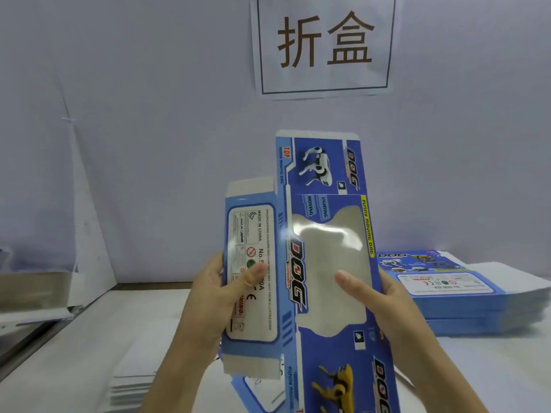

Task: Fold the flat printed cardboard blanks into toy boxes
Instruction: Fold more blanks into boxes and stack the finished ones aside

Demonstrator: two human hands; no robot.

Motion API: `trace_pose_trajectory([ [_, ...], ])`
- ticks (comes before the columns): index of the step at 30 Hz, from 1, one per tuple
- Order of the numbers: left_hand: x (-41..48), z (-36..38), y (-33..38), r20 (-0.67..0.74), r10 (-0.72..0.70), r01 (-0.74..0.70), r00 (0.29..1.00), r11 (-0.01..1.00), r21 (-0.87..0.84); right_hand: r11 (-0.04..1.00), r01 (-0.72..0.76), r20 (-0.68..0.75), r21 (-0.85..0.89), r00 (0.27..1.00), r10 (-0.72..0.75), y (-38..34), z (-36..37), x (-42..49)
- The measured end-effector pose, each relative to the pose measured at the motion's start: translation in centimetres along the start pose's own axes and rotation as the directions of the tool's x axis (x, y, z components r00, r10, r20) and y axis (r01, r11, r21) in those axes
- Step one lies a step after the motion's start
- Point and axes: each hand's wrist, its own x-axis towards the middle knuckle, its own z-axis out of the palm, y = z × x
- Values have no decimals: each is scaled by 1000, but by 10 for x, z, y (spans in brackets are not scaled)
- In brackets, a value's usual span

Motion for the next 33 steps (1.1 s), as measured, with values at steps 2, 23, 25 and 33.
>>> trace_pose_trajectory([
  [2,0,0,0,-37,19,-19,999,1000,-3,1000,15,-28,24,1000,-14,2,0,0],
  [23,-1,-2,4,8,0,-1,1000,1000,31,1000,-21,24,11,999,21,0,-7,2],
  [25,-2,-3,5,5,0,-1,1000,999,37,1000,-18,12,21,1000,18,1,-6,1],
  [33,-4,-1,7,13,15,-15,1000,1000,10,999,-40,15,12,999,40,2,-4,1],
])
